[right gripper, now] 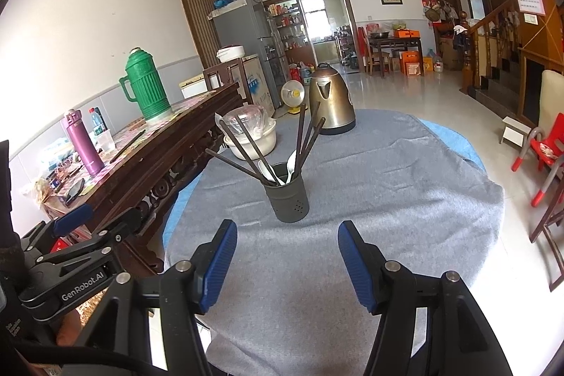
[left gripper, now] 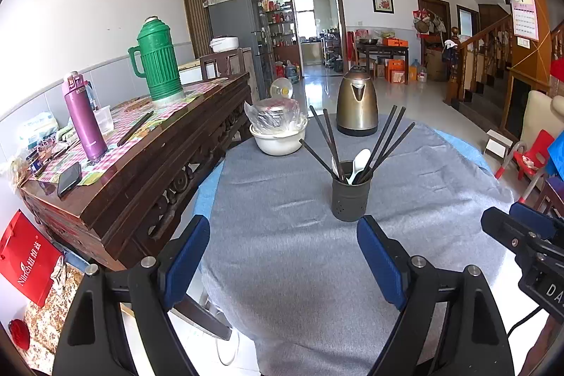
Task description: Organize utensils
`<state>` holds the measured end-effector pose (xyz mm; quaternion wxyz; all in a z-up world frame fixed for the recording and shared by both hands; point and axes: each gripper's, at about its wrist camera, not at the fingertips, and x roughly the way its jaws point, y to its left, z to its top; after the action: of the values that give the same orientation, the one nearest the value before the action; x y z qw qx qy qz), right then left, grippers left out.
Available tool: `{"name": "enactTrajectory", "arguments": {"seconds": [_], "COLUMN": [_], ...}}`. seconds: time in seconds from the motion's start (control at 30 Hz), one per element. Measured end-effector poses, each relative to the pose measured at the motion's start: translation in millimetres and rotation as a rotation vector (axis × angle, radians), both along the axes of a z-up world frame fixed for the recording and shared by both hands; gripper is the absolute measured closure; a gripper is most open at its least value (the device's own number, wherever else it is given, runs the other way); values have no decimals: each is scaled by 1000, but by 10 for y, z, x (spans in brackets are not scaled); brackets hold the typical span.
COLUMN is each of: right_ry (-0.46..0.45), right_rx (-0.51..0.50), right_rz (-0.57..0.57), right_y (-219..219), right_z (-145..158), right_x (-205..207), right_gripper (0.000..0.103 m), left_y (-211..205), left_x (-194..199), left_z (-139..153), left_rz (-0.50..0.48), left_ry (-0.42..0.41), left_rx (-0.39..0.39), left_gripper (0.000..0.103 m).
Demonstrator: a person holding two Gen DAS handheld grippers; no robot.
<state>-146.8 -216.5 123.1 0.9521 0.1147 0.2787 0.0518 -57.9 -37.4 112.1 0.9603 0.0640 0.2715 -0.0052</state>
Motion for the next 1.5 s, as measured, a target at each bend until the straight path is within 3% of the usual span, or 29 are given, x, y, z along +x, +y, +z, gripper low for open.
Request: {"name": "enactTrajectory", "arguments": {"seconds": [1.5], "right_ry": [-16], "right_rx": [10], "right_rz": [16], "right_y": [104], "right_z": [82], "right_x": [-71], "right_gripper": [40], "left_y": [33], "left_x": [-65], "left_z": [41], "left_rz": [20], "left_ry": [-6], "left_rx": [4], "left_gripper": [17]}}
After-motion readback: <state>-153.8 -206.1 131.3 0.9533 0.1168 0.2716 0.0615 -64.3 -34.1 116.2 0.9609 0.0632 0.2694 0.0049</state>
